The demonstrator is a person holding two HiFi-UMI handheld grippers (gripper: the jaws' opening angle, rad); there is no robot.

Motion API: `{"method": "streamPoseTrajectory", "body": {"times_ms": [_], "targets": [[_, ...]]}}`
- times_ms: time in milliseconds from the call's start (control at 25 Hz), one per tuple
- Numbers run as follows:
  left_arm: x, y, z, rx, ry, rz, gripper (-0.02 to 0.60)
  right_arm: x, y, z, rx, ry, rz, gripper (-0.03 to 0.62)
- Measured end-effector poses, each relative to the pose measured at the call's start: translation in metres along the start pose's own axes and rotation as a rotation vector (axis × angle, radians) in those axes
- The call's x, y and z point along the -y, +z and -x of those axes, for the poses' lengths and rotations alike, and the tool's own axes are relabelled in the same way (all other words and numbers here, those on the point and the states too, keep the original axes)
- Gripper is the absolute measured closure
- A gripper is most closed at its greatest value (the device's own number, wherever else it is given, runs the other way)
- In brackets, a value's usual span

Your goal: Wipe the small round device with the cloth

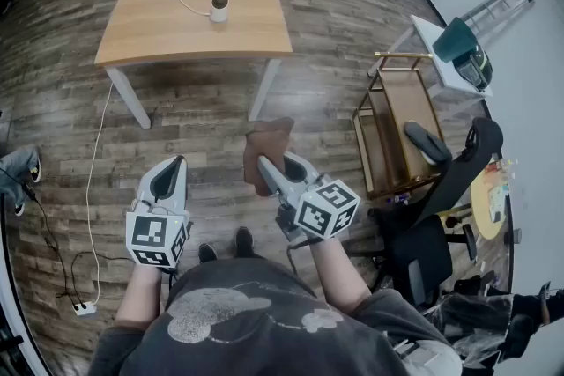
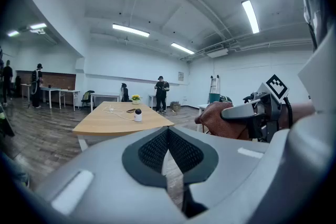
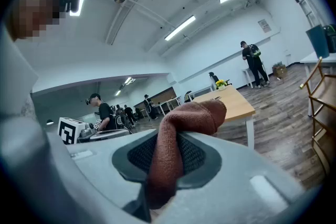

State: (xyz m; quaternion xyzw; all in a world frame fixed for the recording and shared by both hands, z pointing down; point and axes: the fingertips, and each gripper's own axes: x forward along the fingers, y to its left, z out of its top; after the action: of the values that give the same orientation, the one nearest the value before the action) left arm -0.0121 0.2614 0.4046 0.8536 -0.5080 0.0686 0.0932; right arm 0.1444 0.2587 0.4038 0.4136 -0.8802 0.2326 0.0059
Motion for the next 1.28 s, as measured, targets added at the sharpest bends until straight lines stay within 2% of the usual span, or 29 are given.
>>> {"method": "streamPoseTrajectory", "body": {"times_ms": [520, 800, 1040, 1280], "targets": [[0.014, -0.019, 0.008, -0.029, -0.044, 0.021, 0.563, -0.007, -0.028, 0.009, -0.060, -0.047, 0.013, 0.517], [0.034, -0.024, 0.022, 0.006, -0.127, 0.021, 0.563, -0.025, -0.048, 0.006, -0.115, -0.023, 0.039, 0.516], [0.010, -0.025, 0.037, 0.010, -0.140, 0.026, 0.563, -0.039, -0.053, -0.009, -0.082, -0.036, 0.001, 0.516], [-0.012, -0.042, 0.046, -0.017, -0.126, 0.045, 0.563, -0.038, -0.071, -0.011, -0.099, -0.070, -0.027, 0.516]]}}
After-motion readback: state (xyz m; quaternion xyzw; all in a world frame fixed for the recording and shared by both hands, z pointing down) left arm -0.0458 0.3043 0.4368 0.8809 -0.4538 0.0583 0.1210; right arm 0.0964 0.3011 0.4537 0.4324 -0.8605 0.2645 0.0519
